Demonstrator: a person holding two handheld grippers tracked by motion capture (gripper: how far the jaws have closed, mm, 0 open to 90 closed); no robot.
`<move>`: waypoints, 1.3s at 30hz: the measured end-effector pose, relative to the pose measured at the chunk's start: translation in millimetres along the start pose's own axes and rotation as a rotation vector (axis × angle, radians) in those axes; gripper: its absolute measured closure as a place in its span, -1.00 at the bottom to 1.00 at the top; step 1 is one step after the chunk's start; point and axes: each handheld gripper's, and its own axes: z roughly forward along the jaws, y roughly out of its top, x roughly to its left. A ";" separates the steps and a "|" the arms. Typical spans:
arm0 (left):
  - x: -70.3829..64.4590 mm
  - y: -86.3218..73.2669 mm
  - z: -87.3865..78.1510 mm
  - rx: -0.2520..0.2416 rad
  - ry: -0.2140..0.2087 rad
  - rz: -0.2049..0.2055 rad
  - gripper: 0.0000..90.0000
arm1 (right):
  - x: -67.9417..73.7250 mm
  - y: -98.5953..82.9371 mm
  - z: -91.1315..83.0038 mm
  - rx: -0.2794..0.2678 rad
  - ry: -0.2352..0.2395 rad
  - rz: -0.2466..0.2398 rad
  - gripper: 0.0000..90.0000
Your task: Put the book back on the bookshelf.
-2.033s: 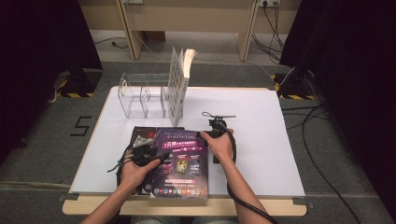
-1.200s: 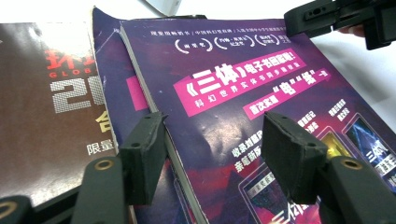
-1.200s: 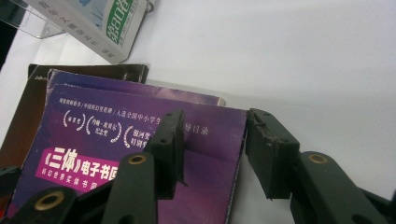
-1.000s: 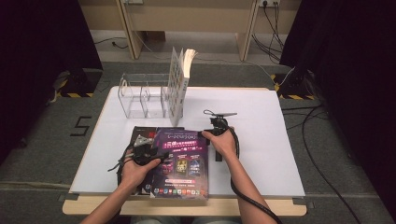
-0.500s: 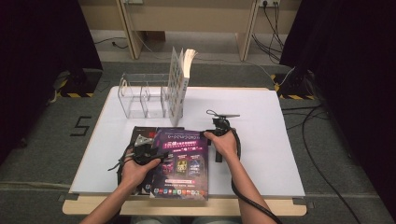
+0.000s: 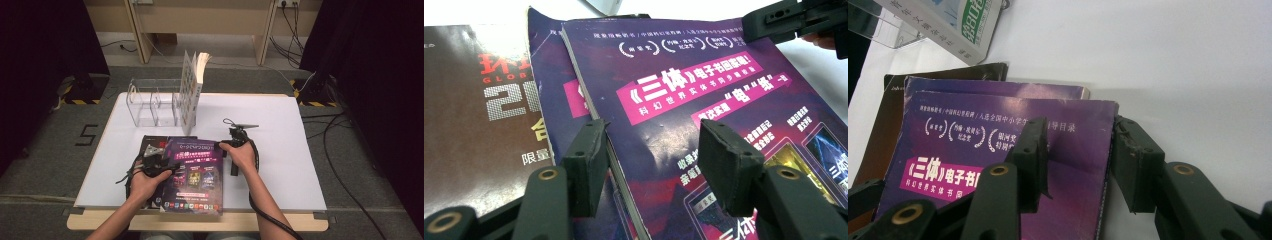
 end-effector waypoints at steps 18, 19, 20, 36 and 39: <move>-0.2 2.6 -0.1 0.014 0.005 -0.013 0.02 | 1.8 -4.5 -2.4 0.015 0.007 -0.002 0.32; -0.2 2.8 0.1 0.015 0.004 -0.012 0.02 | 0.9 -4.5 -3.2 0.016 0.014 -0.007 0.32; -0.3 2.9 0.2 0.015 0.004 -0.012 0.02 | 0.6 -4.3 -3.7 0.021 0.016 -0.003 0.32; -1.8 2.0 0.9 0.012 0.010 0.002 0.01 | 0.0 -3.2 -11.8 0.022 0.050 -0.011 0.36; -1.7 2.2 1.0 0.013 0.009 0.001 0.01 | -1.1 -4.2 -12.2 0.029 0.057 -0.005 0.36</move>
